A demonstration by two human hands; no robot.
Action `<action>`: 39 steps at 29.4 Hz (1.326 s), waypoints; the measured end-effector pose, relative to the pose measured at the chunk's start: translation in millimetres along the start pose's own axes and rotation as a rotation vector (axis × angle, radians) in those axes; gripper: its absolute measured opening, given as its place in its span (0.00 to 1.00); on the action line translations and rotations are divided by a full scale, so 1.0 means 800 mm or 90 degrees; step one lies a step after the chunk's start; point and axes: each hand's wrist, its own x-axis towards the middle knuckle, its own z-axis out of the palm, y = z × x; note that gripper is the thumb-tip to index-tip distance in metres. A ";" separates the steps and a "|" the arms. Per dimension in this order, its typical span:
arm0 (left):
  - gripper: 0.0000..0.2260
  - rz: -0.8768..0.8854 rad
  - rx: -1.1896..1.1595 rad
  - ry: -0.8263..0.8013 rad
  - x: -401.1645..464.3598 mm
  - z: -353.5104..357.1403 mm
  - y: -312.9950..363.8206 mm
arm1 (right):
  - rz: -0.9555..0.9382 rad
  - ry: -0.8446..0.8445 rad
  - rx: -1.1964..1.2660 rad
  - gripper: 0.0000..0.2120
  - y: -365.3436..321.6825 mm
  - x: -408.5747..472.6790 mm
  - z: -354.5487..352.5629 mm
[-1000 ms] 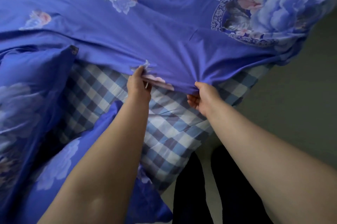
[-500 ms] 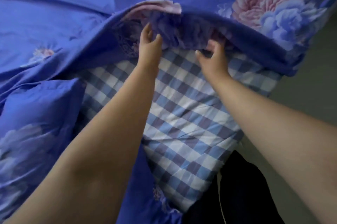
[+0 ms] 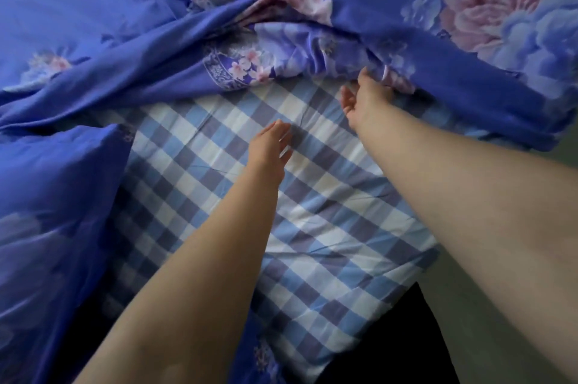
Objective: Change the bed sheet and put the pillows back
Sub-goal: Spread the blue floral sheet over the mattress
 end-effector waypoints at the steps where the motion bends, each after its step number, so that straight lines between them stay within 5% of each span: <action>1: 0.11 -0.007 -0.007 -0.005 0.002 0.003 0.002 | -0.033 0.038 0.017 0.14 -0.005 0.007 0.001; 6: 0.13 -0.029 -0.026 0.011 0.008 0.017 0.002 | -0.175 0.198 0.200 0.21 -0.017 0.023 -0.020; 9: 0.14 -0.041 -0.037 0.016 0.008 0.023 -0.003 | -0.189 0.145 -0.023 0.07 -0.008 0.020 -0.037; 13: 0.13 -0.031 -0.034 0.013 0.007 0.036 -0.005 | -0.285 0.147 -0.317 0.09 0.000 0.024 -0.057; 15: 0.12 -0.025 -0.029 0.007 0.006 0.043 -0.007 | -0.304 0.125 -0.333 0.07 0.004 0.021 -0.058; 19: 0.13 -0.026 -0.004 -0.007 0.000 0.055 -0.012 | -0.127 0.106 -0.073 0.04 -0.006 0.019 -0.052; 27: 0.13 -0.014 0.007 -0.002 -0.006 0.061 -0.019 | -0.093 0.044 -0.161 0.14 -0.038 0.010 -0.055; 33: 0.17 -0.039 -0.021 -0.068 -0.028 0.087 -0.032 | -0.083 0.005 -0.184 0.09 0.007 -0.053 -0.135; 39: 0.18 -0.014 -0.121 -0.116 -0.043 0.101 -0.042 | 0.014 0.006 -0.017 0.08 0.055 -0.117 -0.228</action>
